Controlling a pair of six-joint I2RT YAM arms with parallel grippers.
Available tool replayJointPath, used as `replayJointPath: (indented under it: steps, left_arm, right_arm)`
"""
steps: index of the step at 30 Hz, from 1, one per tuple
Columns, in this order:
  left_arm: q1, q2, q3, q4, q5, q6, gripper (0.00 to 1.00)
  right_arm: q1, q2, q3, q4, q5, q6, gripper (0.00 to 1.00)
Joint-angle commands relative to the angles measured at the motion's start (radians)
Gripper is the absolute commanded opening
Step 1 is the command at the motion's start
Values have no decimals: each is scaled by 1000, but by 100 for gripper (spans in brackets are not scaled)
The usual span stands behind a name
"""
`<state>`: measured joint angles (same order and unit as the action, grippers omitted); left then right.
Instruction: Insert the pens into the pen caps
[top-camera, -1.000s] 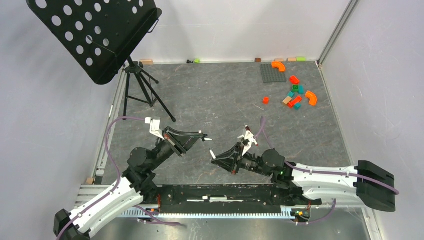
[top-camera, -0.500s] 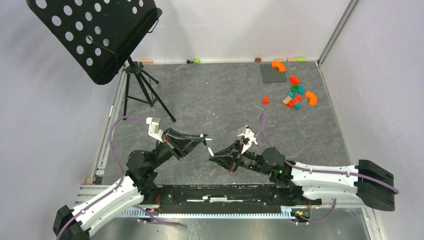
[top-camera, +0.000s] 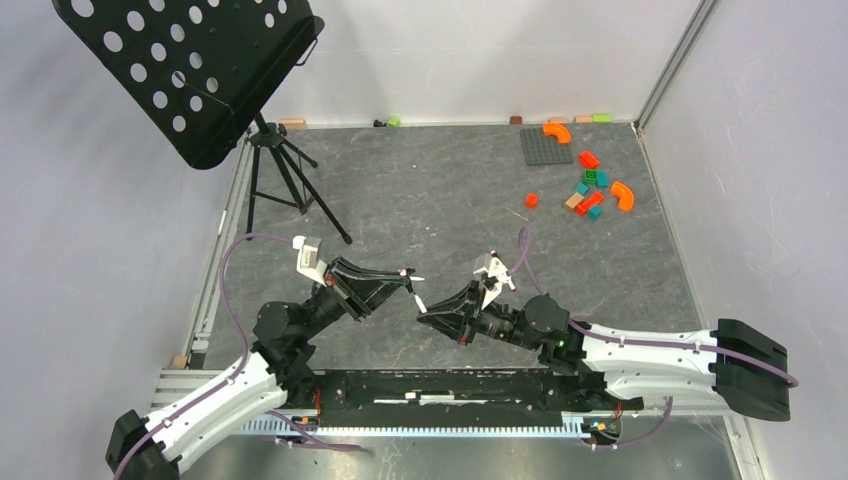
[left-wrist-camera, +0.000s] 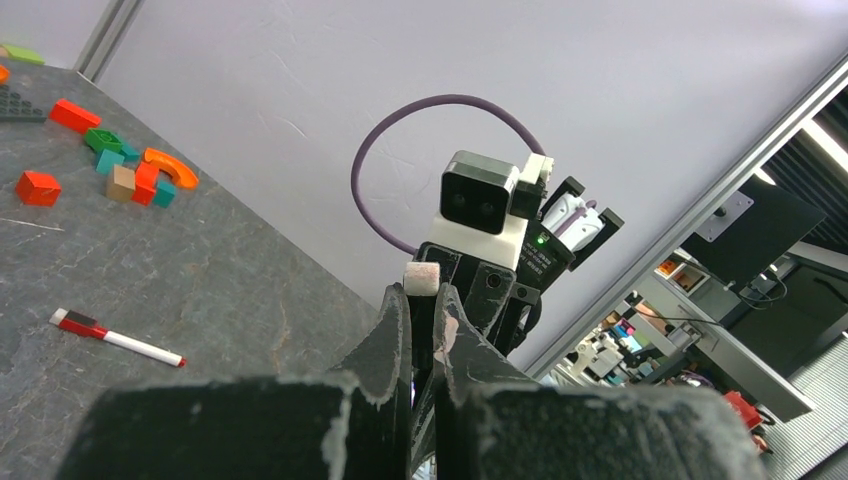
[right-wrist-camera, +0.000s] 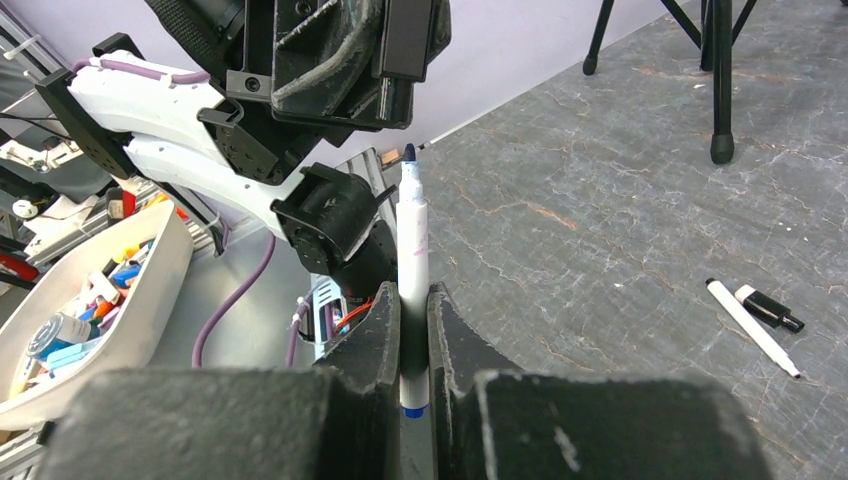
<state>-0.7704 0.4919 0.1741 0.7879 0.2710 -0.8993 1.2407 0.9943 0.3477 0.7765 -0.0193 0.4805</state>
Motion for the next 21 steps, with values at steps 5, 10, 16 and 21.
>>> replayJointPath:
  steps: [5, 10, 16, 21]
  left_arm:
    - [-3, 17, -5, 59, 11, -15, 2]
    - [-4, 16, -14, 59, 10, -13, 2]
    - [-2, 13, -18, 57, 10, -13, 2]
    - [-3, 13, -22, 57, 10, -13, 2]
  right_arm:
    - [12, 7, 54, 17, 13, -22, 0]
    - [14, 8, 55, 10, 13, -23, 0]
    - [16, 1, 56, 3, 42, -27, 0]
    - [16, 5, 64, -9, 54, -30, 0]
